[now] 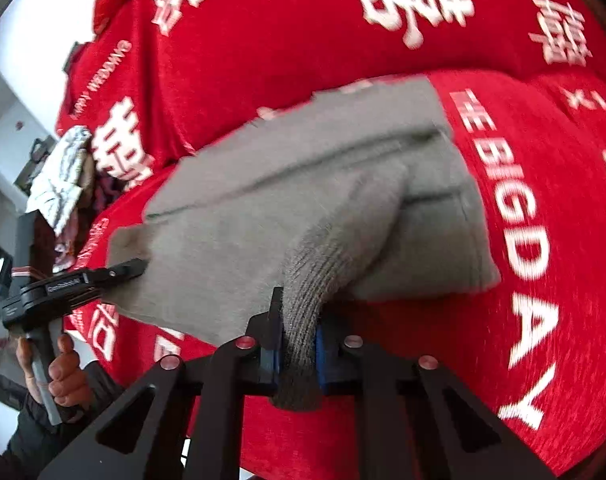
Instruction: Fold small clothes
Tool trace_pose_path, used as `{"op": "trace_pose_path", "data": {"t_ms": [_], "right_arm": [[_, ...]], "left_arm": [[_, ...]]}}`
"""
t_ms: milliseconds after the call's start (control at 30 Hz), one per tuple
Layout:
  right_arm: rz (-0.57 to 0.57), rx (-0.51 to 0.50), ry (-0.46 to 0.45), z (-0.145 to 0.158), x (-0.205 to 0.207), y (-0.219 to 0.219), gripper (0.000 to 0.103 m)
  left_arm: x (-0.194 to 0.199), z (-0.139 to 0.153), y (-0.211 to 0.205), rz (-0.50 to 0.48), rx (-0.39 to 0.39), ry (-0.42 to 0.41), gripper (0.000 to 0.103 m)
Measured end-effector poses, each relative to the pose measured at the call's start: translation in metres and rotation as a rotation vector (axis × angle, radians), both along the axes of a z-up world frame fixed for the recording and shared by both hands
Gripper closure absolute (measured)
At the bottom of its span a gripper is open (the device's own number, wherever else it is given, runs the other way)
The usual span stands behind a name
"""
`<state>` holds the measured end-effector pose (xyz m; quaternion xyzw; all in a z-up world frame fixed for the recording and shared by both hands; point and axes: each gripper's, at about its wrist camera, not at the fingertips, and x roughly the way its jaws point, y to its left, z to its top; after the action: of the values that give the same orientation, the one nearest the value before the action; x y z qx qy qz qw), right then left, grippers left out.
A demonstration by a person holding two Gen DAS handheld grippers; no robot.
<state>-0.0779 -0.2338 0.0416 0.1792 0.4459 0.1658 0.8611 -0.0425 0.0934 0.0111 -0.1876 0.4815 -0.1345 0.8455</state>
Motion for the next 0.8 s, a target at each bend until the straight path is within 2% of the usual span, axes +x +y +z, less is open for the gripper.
{"op": "trace_pose_path", "data": {"t_ms": [67, 300, 533, 600, 633, 800], "right_arm": [[0.010, 0.024, -0.041, 0.017, 0.000, -0.001, 0.090], [-0.023, 0.145, -0.132, 0.061, 0.013, -0.013, 0.091], [-0.052, 0.134, -0.173, 0.087, 0.032, -0.015, 0.091], [-0.059, 0.129, -0.187, 0.094, 0.037, -0.015, 0.091], [-0.063, 0.124, -0.190, 0.097, 0.040, -0.015, 0.091], [-0.079, 0.122, -0.187, 0.102, 0.053, -0.014, 0.091]], "left_arm": [[-0.006, 0.014, 0.006, -0.001, -0.012, -0.039, 0.088], [0.001, 0.044, 0.017, 0.021, -0.052, -0.085, 0.088], [0.021, 0.072, 0.022, 0.053, -0.060, -0.127, 0.088], [0.024, 0.076, 0.022, 0.061, -0.046, -0.137, 0.088], [0.026, 0.079, 0.023, 0.066, -0.042, -0.144, 0.092], [0.039, 0.083, 0.024, 0.075, -0.044, -0.150, 0.092]]}}
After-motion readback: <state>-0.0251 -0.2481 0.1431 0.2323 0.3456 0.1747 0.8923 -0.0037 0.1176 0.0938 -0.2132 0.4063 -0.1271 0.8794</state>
